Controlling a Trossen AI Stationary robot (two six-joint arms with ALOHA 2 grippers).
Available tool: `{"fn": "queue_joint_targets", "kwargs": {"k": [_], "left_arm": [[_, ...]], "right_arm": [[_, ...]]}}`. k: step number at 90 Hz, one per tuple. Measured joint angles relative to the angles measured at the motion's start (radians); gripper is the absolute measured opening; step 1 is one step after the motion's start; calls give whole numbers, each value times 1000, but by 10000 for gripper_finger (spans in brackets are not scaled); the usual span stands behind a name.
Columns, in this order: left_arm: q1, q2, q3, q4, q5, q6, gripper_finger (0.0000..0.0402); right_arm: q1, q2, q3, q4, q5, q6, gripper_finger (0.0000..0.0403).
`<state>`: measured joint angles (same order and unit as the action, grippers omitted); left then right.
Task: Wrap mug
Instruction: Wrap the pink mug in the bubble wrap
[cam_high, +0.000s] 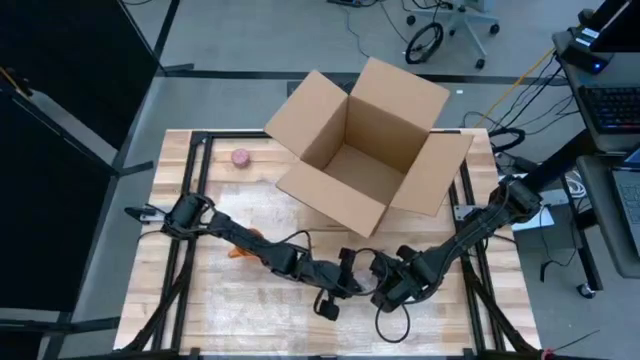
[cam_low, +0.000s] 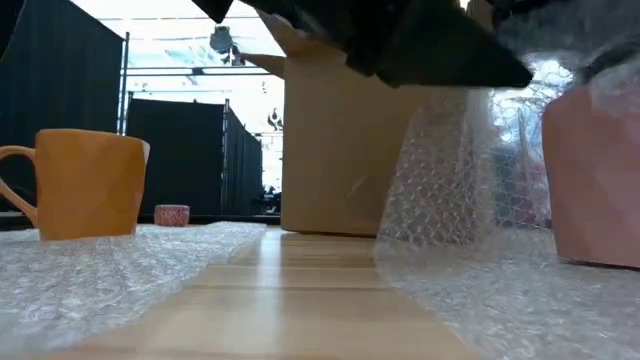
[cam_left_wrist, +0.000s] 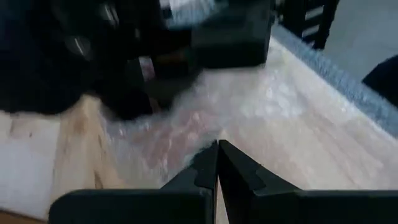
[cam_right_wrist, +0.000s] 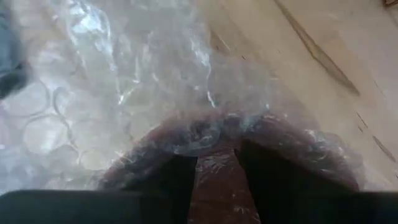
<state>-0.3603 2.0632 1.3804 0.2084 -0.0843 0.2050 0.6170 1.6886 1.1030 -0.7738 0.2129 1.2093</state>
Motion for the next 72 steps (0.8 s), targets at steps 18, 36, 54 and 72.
{"fn": "queue_joint_targets", "kwargs": {"k": [18, 36, 54, 72], "left_arm": [[-4, 0, 0, 61, -7, 82, 0], [-5, -1, 1, 57, 114, 91, 0], [-11, -1, 1, 6, 58, 68, 0], [-47, -49, 1, -22, 23, 65, 0]], "right_arm": [[0, 0, 0, 0, 0, -3, 123], [0, 0, 0, 1, -1, -17, 123], [0, 0, 0, 1, -1, -17, 123], [0, 0, 0, 1, -1, -17, 123]]}}
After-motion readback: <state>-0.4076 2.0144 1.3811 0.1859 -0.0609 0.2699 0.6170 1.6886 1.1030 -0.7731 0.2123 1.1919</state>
